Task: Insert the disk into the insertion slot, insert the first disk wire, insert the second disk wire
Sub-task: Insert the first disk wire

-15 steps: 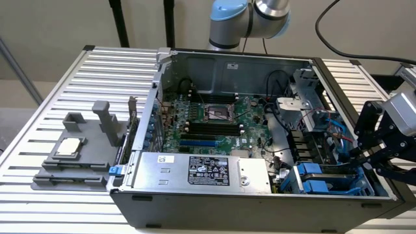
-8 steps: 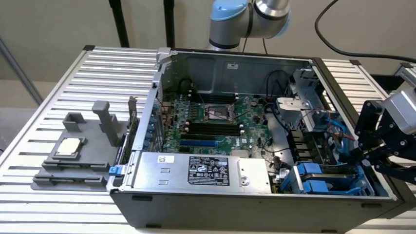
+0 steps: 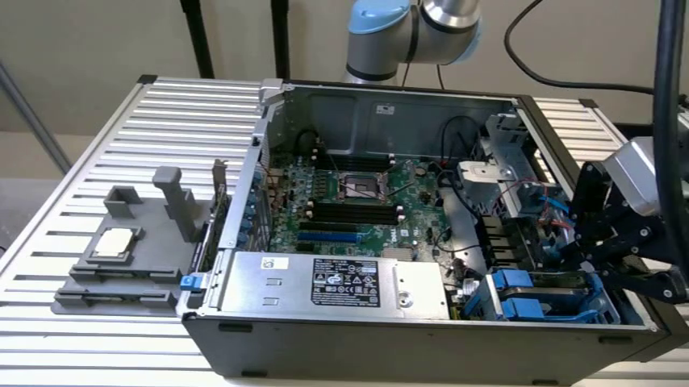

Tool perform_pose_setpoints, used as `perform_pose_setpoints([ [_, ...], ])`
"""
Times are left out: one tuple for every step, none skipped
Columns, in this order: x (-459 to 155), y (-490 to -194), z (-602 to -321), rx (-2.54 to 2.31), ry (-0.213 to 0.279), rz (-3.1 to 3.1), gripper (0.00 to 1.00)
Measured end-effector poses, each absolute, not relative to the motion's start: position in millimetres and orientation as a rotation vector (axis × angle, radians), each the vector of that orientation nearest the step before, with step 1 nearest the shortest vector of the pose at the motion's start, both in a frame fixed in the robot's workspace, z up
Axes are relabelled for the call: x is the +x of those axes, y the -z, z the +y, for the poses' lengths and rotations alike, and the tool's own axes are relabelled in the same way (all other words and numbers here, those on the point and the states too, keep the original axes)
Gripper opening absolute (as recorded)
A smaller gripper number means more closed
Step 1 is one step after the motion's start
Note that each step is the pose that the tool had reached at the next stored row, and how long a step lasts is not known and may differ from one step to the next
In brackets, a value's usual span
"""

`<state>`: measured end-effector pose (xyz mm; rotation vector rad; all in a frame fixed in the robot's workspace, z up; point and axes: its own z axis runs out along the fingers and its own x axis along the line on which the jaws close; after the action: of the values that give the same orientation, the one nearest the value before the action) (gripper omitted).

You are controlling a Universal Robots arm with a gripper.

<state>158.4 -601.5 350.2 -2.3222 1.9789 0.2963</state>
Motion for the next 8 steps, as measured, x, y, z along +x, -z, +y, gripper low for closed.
perform_pose_setpoints([
  [156.9, -350.2, -601.5, -2.327, -0.287, 1.985, 0.16],
  [155.8, -350.3, -601.5, -2.331, -0.276, 1.993, 0.16],
  [155.0, -350.3, -601.5, -2.337, -0.263, 2.002, 0.16],
  [154.5, -350.3, -601.5, -2.342, -0.247, 2.013, 0.16],
  [154.0, -350.2, -601.5, -2.347, -0.233, 2.024, 0.16],
  [153.7, -349.9, -601.5, -2.349, -0.221, 2.034, 0.16],
  [153.7, -349.7, -601.5, -2.349, -0.211, 2.045, 0.16],
  [153.6, -349.5, -601.4, -2.346, -0.203, 2.055, 0.16],
])
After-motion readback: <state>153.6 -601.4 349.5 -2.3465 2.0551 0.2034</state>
